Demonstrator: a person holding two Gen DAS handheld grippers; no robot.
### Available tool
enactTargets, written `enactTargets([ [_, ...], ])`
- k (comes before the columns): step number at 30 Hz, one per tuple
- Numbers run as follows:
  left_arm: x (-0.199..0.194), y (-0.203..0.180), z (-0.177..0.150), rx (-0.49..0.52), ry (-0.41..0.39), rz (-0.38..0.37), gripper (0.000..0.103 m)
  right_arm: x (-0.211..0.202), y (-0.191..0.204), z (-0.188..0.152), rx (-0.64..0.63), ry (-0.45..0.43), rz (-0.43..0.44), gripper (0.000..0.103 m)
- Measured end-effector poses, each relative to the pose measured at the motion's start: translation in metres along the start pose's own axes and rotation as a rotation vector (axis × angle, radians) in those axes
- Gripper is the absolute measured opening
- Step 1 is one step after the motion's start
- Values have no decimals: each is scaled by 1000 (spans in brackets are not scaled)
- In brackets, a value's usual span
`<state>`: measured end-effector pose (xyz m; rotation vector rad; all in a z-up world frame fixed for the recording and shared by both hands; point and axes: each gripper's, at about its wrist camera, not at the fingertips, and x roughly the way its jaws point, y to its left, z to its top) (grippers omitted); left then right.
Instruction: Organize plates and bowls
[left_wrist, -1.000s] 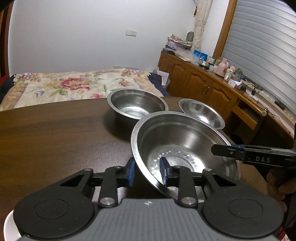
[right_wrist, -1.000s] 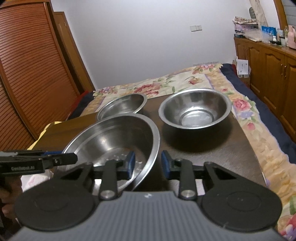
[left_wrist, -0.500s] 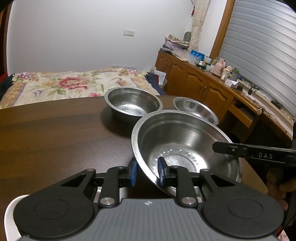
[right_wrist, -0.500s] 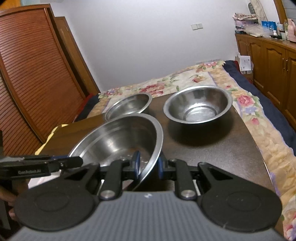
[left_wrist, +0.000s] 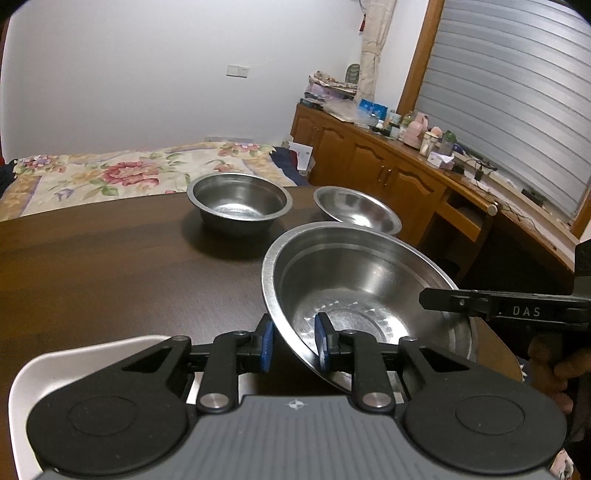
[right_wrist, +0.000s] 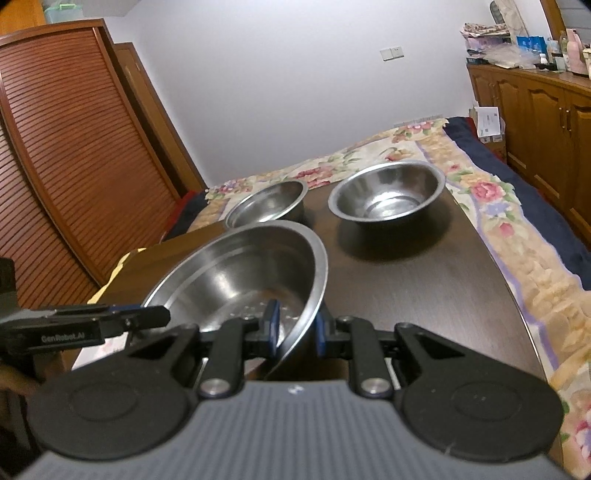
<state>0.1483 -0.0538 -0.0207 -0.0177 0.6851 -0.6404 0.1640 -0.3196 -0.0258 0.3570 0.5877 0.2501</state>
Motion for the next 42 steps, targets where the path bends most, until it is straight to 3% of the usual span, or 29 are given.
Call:
enactTargets([
  [16, -5, -10, -22, 7, 26, -22, 25, -8, -5, -16, 16, 17, 2, 21],
  [37, -7, -11, -23, 10, 7, -6, 26, -10, -6, -23, -4, 3, -9, 22],
  [42, -9, -9, -20, 23, -5, 27, 35, -15, -4, -20, -29, -2, -22, 22],
])
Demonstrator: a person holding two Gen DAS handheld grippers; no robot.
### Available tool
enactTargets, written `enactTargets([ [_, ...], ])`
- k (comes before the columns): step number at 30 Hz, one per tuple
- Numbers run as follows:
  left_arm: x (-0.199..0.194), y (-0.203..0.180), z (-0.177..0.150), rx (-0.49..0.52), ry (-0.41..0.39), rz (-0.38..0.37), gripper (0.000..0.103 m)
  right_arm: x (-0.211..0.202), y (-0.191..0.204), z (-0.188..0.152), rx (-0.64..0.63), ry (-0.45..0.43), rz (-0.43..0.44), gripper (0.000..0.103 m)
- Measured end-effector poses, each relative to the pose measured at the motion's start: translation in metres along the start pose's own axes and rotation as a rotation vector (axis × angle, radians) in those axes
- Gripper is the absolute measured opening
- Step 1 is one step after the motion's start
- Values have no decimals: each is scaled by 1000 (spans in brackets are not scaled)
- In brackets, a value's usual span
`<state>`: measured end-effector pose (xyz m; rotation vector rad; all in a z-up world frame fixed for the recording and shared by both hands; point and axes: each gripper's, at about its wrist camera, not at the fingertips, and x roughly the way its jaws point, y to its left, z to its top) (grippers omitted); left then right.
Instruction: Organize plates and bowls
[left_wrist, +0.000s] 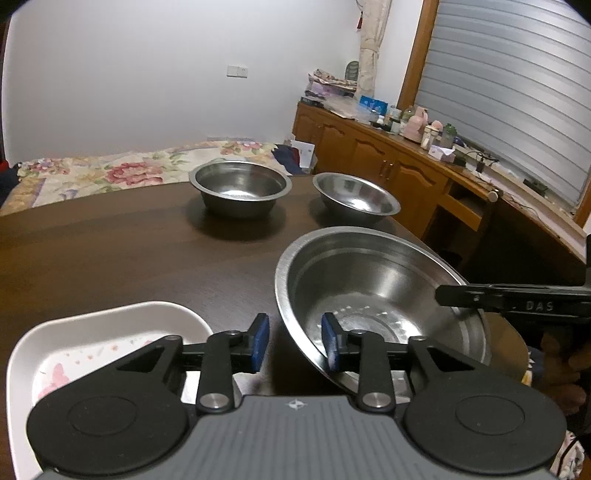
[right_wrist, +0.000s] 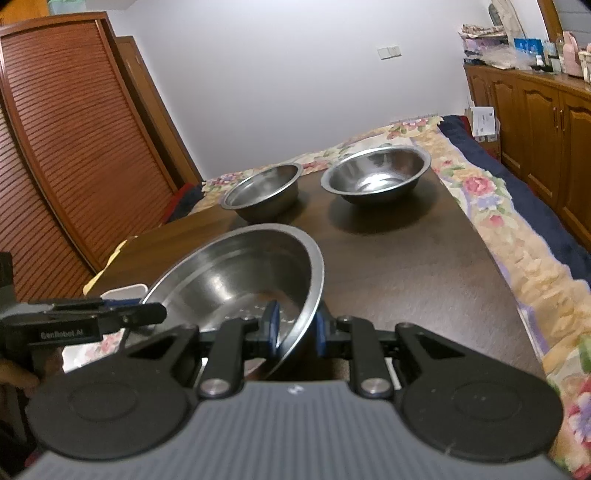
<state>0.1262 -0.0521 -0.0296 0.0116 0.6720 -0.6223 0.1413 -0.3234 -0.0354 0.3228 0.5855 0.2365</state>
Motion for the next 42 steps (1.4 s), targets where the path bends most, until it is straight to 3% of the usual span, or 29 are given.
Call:
enactTargets([
  [11, -7, 9, 13, 6, -39, 32, 47, -24, -4, 28, -37, -65, -25, 22],
  [19, -6, 16, 44, 33, -85, 80, 60, -20, 5, 66, -118, -111, -27, 24],
  [21, -6, 18, 55, 45, -99, 97, 61, -16, 8, 79, -129, -116, -16, 35],
  [24, -4, 22, 69, 52, -110, 112, 62, -11, 9, 98, -139, -117, 4, 39],
  [31, 9, 37, 96, 21, -101, 107, 62, 12, 20, 128, -183, -97, -14, 40],
  [42, 34, 57, 137, 5, -98, 143, 62, 71, 36, 147, -206, 6, -80, 40],
])
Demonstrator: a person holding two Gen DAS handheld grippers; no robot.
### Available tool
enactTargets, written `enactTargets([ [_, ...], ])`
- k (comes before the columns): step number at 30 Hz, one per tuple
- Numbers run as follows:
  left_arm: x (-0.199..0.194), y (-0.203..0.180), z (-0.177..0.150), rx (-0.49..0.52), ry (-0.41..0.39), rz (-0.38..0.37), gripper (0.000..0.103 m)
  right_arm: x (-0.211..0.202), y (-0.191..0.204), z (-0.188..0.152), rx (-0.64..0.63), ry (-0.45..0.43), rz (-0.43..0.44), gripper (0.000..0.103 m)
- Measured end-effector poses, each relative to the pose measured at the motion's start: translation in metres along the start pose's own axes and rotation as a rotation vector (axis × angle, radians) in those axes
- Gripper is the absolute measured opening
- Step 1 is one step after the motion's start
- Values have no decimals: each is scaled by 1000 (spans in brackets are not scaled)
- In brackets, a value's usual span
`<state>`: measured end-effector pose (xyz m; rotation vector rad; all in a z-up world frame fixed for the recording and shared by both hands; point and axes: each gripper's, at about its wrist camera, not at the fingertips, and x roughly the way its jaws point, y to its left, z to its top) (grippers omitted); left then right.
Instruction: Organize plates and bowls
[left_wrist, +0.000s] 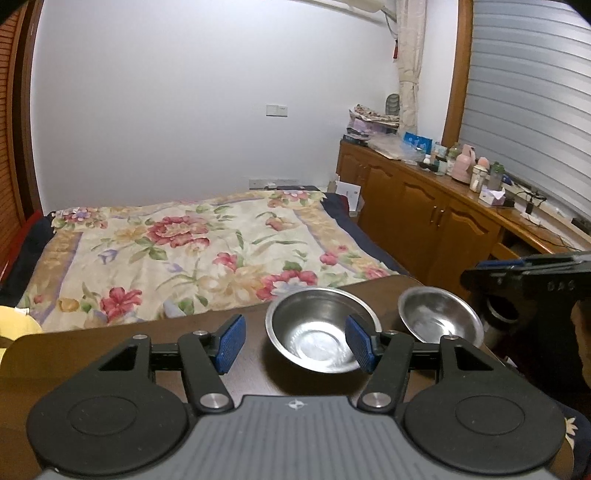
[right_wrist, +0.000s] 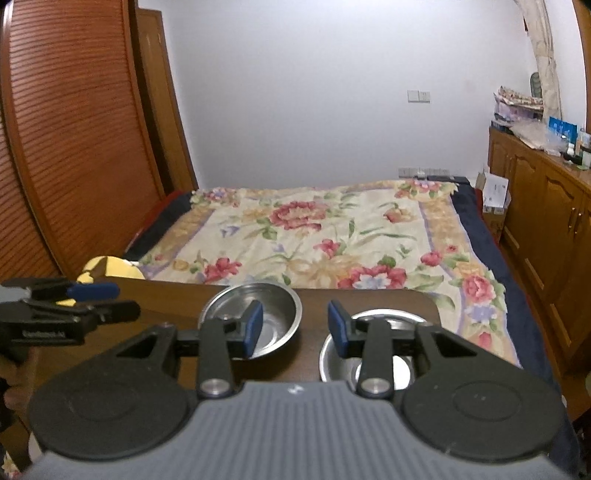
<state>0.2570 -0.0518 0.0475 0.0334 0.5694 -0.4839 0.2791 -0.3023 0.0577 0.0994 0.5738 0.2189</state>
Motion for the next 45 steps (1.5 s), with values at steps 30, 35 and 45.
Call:
enactTargets([
  [30, 86, 40, -24, -207, 136, -31, 39, 104, 16, -3, 65, 252, -2, 38],
  [35, 88, 42, -26, -220, 133, -56, 39, 111, 17, -7, 68, 277, 12, 38],
  [45, 95, 41, -24, -235, 153, -75, 34, 118, 18, -13, 70, 301, 19, 30],
])
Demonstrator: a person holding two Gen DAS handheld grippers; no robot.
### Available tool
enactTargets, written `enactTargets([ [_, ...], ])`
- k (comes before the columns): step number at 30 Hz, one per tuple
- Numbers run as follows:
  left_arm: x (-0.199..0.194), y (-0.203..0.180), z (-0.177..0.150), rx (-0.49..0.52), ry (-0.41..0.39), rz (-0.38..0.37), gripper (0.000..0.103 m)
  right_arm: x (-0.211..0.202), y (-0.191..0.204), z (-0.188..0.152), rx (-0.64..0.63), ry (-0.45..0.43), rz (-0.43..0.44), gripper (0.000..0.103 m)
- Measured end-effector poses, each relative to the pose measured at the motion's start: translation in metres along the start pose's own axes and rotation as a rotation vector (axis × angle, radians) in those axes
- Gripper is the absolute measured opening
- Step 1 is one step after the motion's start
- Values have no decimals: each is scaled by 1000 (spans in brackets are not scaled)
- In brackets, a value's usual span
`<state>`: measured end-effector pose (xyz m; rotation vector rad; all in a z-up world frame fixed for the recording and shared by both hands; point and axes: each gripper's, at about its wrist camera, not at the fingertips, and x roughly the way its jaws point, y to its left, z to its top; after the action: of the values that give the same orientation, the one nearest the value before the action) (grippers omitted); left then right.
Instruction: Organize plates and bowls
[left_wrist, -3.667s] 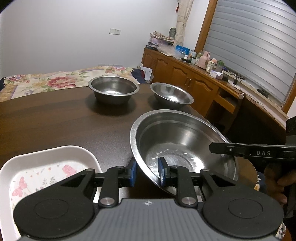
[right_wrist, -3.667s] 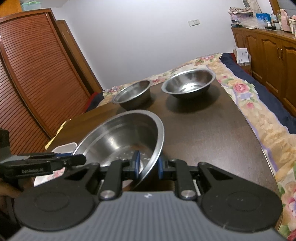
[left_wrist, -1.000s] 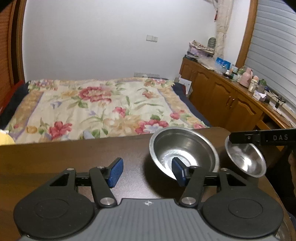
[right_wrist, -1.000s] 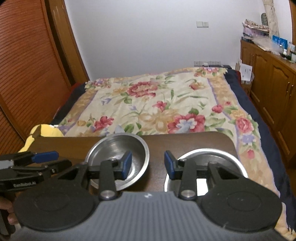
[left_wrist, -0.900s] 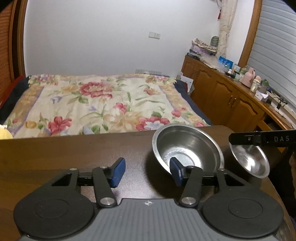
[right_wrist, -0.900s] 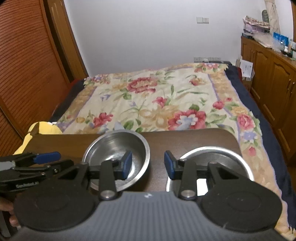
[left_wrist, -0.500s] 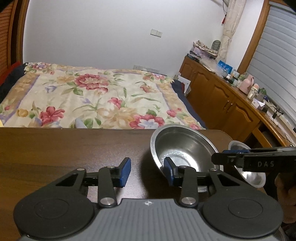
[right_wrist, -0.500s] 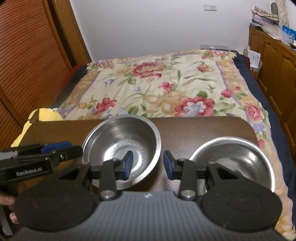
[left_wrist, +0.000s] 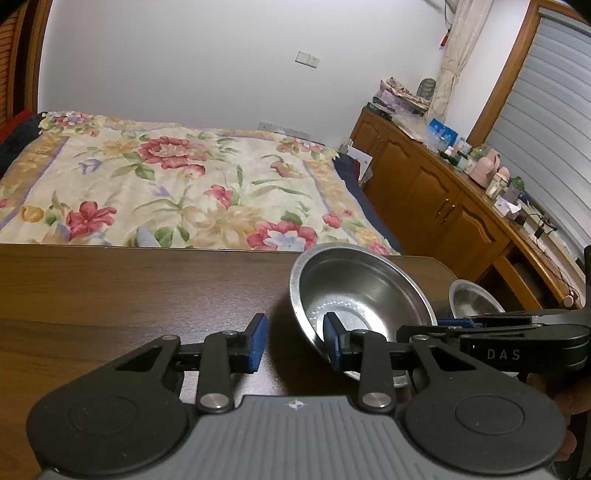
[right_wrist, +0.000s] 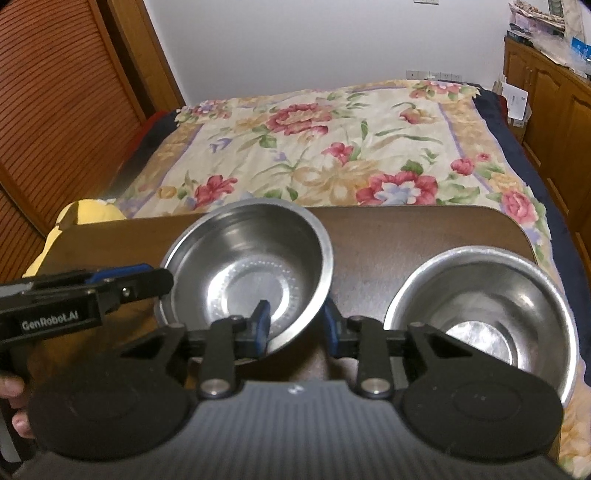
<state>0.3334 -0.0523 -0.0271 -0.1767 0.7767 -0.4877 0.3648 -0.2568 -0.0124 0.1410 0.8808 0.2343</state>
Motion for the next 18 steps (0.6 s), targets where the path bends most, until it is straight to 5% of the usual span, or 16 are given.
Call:
enactTargets([
  [18, 3, -5, -11, 43, 41, 11, 12, 1, -1, -5, -2, 11, 24, 14],
])
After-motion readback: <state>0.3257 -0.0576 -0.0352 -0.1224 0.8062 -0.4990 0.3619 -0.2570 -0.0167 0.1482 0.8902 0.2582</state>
